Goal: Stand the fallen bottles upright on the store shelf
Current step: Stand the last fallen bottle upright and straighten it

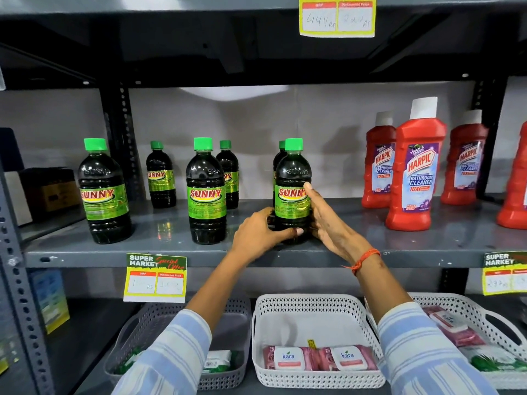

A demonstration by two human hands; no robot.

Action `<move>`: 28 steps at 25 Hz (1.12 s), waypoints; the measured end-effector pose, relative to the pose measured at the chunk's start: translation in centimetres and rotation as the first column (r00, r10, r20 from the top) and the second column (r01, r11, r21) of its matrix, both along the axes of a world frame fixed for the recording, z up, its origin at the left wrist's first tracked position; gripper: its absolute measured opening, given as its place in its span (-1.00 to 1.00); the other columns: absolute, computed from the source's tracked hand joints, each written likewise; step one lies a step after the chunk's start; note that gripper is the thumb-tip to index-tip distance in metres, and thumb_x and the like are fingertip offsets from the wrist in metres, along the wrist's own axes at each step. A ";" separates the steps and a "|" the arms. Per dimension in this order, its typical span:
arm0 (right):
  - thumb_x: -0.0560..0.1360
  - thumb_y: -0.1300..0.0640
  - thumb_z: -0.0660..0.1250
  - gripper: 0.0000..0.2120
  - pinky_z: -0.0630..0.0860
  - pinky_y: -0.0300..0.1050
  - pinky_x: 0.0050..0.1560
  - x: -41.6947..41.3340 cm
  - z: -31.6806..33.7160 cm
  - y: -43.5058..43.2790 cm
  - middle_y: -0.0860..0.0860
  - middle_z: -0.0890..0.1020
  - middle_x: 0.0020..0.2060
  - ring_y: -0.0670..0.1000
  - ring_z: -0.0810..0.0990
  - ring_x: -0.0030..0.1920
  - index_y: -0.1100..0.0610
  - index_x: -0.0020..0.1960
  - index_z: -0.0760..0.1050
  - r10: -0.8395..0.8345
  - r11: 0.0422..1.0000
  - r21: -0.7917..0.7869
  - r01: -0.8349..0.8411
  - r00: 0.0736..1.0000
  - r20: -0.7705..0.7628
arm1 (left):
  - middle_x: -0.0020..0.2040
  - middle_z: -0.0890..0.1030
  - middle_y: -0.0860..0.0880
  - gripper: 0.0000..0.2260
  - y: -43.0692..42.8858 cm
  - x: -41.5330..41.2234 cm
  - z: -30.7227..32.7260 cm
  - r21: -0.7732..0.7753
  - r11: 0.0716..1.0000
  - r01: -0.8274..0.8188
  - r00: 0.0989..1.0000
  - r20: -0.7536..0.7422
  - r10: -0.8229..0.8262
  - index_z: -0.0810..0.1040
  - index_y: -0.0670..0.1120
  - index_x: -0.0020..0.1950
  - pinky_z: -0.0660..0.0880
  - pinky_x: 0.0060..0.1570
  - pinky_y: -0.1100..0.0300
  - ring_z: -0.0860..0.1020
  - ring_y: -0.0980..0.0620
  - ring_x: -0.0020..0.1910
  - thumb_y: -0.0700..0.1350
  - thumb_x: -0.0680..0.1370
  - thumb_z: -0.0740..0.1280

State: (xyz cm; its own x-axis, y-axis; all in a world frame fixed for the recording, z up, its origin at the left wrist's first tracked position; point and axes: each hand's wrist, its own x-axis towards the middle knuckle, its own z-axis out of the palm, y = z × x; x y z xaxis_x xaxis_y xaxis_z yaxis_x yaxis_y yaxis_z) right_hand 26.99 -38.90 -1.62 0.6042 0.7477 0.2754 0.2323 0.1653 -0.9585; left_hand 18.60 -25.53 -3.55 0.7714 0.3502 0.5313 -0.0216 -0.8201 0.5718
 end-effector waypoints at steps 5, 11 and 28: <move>0.52 -0.31 0.04 -0.60 0.33 -0.11 0.26 -0.4 0.1 -0.1 -0.01 0.47 0.36 -0.02 0.42 0.33 -0.22 0.27 0.38 -0.014 1.000 -0.011 0.014 1.000 0.007 | 0.04 0.68 0.06 -0.53 0.0 -0.3 0.0 -0.019 1.000 -0.005 1.000 0.004 0.005 0.55 0.08 0.09 0.54 0.02 0.02 0.60 0.03 0.02 0.30 0.29 0.44; 0.54 -0.30 0.00 -0.44 0.30 -0.10 0.24 -0.4 0.3 -0.1 0.04 0.42 0.41 0.02 0.38 0.38 -0.09 0.45 0.26 -0.015 1.000 0.006 0.015 1.000 0.002 | 0.04 0.68 0.04 -0.52 -0.2 -0.7 0.3 -0.031 0.999 0.044 0.999 -0.011 -0.044 0.56 0.05 0.13 0.54 0.08 -0.05 0.60 0.03 0.04 0.25 0.31 0.45; 0.57 -0.16 0.11 -0.51 0.35 -0.07 0.32 -1.4 0.2 0.2 0.08 0.44 0.36 -0.02 0.43 0.30 0.09 0.39 0.33 -0.429 0.862 0.279 0.424 0.902 -0.048 | 0.18 0.62 -0.06 -0.38 -1.5 -1.9 0.5 -0.168 0.986 -0.001 0.978 0.208 0.036 0.48 -0.09 0.25 0.48 0.16 0.15 0.56 0.04 0.15 0.22 0.31 0.48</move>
